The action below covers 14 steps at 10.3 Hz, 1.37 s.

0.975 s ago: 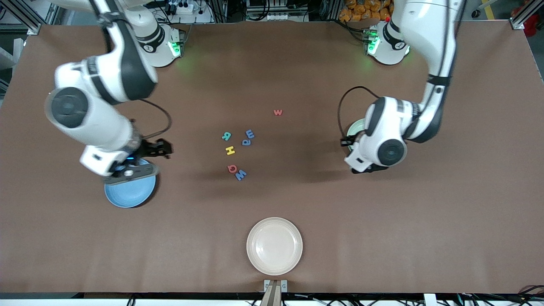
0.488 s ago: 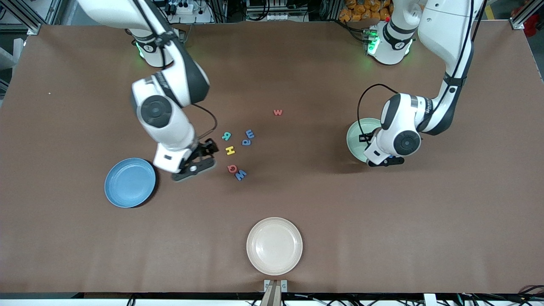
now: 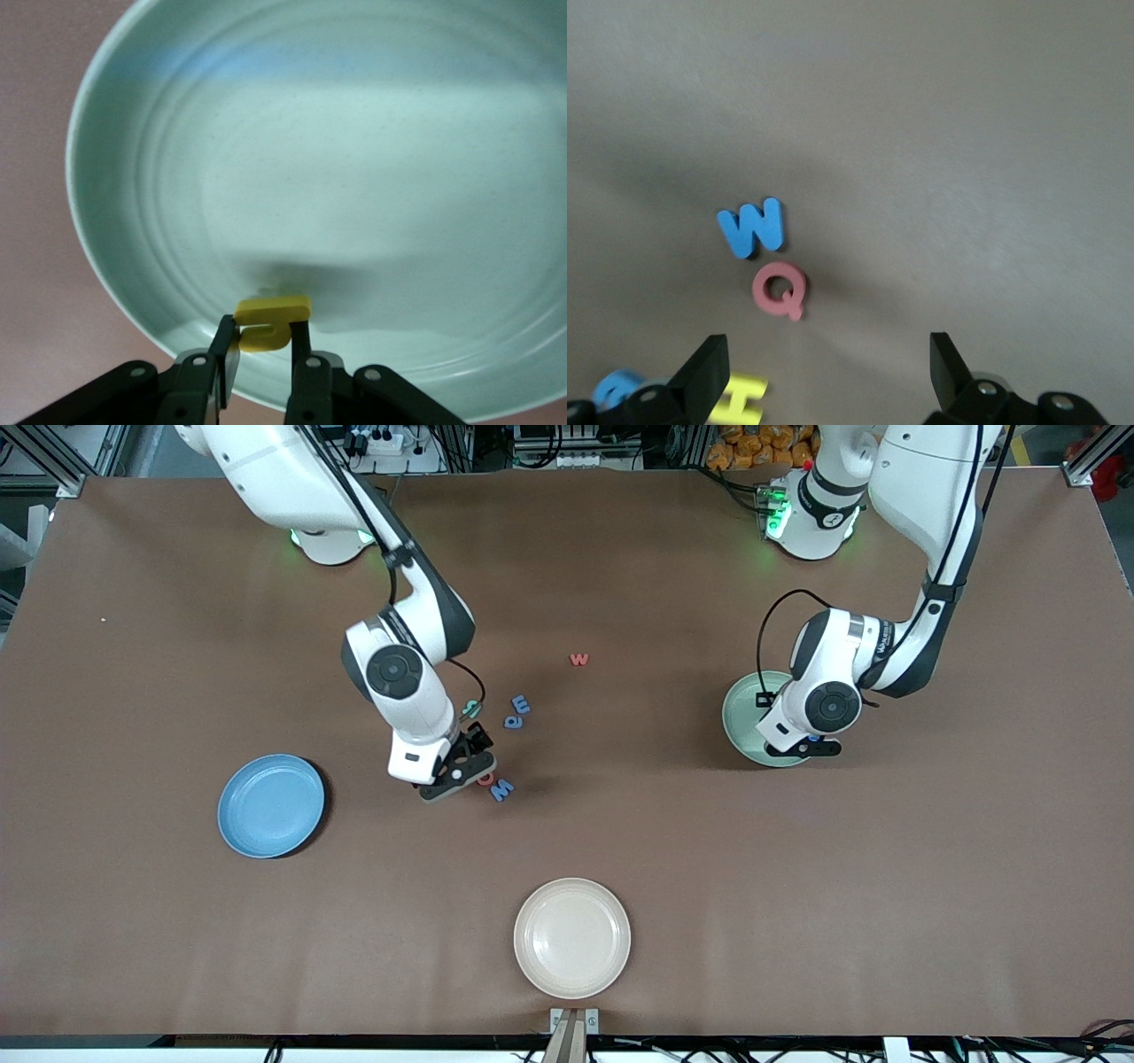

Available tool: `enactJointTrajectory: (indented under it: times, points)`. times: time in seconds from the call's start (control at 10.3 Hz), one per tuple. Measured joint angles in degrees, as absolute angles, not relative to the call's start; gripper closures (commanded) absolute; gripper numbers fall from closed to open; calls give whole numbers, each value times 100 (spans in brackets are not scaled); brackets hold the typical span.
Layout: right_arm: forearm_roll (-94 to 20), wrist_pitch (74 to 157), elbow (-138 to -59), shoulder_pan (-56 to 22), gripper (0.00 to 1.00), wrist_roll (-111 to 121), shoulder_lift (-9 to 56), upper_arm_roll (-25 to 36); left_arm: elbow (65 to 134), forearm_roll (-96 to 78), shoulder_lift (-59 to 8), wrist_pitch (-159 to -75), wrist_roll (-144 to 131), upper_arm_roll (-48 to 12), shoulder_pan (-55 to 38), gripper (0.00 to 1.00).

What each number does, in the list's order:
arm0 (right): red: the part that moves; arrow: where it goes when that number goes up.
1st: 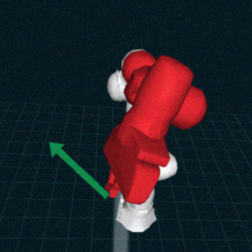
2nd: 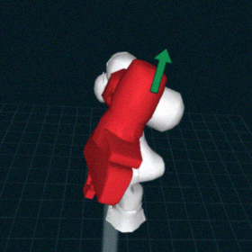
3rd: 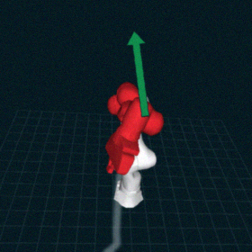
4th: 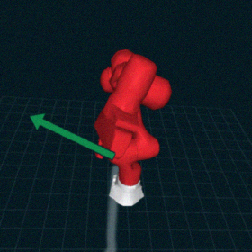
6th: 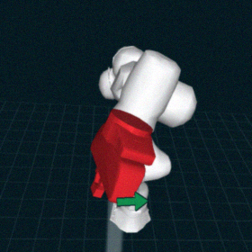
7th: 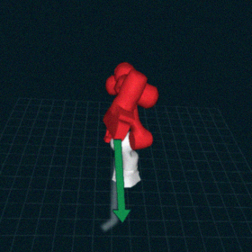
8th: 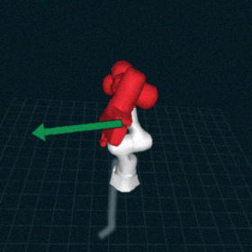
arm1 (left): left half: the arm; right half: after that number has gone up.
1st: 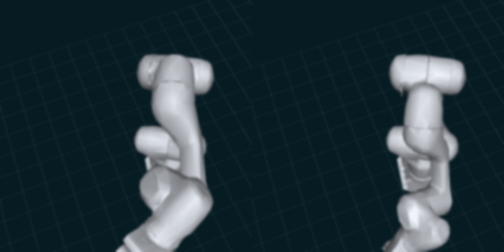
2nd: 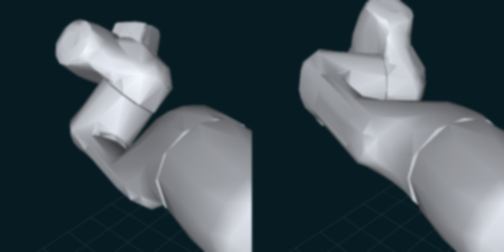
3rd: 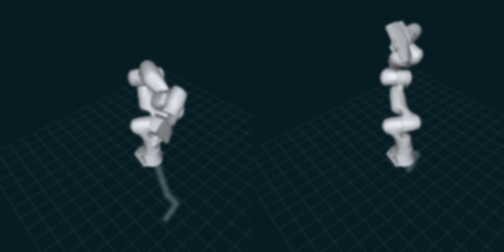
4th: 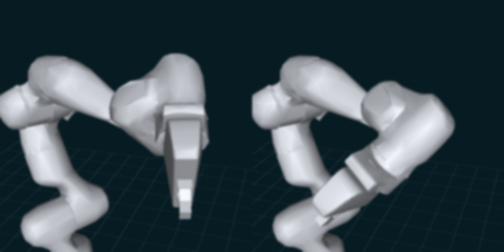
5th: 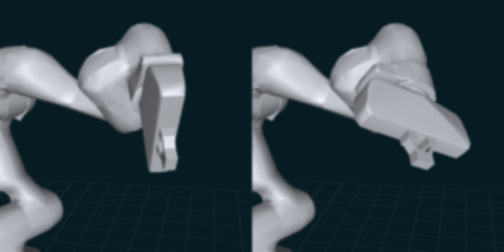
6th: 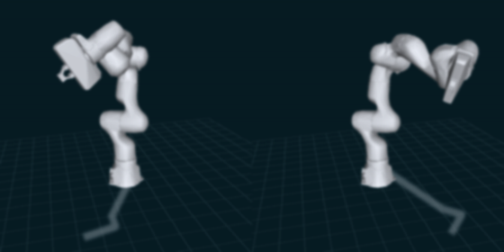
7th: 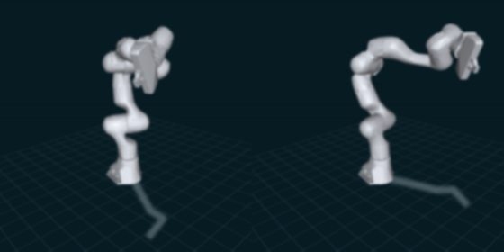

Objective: Sort uppercase to blue plate, lowercase to green plate
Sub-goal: 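Release the h on the green plate while the right gripper grasps pink Q, then drop the Q on the blue plate while the left gripper returns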

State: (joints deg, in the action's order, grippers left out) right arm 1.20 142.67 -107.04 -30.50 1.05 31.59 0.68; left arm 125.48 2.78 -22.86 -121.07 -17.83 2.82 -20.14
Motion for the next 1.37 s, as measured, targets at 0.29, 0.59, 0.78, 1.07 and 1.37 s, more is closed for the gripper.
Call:
enactJointTrajectory:
  times: [0.29,0.59,0.78,1.07,1.37]
  points:
    - [120,14417,-10484,-3175,0,178,3619,66,12605,528,-2285,-12110,-1760,282,-1955,37]
    - [120,14416,-10253,-3254,0,178,3866,66,12454,535,-2258,-12078,-1677,277,-1925,26]
    - [119,14416,-10182,-3344,0,177,3997,65,11966,535,-2246,-11669,-1677,258,-1940,26]
    - [117,14413,-10144,-3356,0,176,4028,70,11317,-68,-2207,-11269,-1704,223,-1950,26]
    - [117,14399,-10138,-3356,54,176,4030,70,11086,-974,-2212,-11250,-2149,187,-2107,26]
